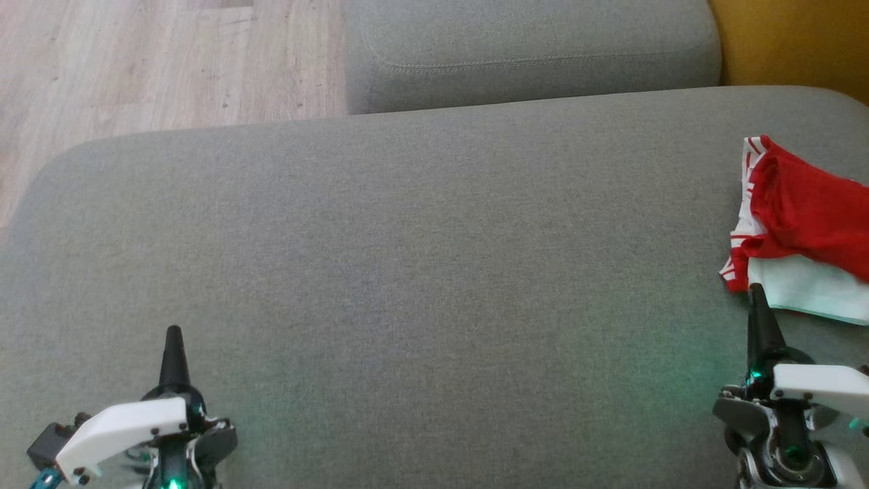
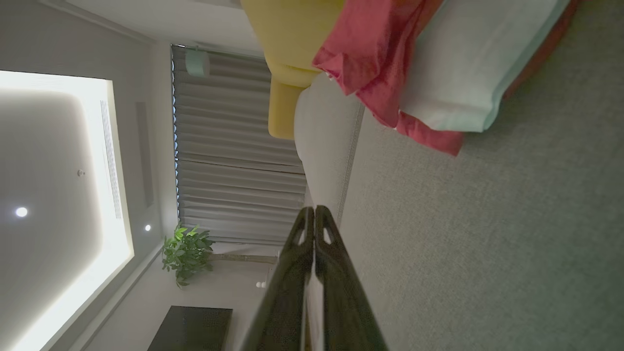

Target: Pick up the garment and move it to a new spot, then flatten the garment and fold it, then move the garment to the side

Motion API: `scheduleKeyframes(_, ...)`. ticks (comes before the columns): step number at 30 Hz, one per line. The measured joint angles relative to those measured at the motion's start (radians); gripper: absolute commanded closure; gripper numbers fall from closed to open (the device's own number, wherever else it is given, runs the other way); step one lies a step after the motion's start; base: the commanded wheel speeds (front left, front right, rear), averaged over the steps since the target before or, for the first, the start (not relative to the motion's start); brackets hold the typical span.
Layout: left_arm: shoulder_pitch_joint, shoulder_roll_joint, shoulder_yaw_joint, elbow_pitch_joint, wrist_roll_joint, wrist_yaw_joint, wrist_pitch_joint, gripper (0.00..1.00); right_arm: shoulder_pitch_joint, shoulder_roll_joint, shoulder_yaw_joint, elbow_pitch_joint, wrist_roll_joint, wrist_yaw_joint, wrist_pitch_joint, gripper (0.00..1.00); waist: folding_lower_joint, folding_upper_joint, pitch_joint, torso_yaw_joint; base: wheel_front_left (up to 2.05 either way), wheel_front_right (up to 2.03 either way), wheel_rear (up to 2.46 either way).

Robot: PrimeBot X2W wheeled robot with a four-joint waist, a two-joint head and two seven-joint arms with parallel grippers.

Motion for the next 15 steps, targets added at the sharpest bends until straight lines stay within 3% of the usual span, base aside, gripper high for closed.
scheduleKeyframes(15,0.0,0.0,0.029,-0.009,-0.142,-0.009,0.044,1.0,0.0,0.0,-0.02,-0.006,0.16,0.0,0.044,1.0,0.0,0.0,-0.009,0.005,0.0,0.0,0.0)
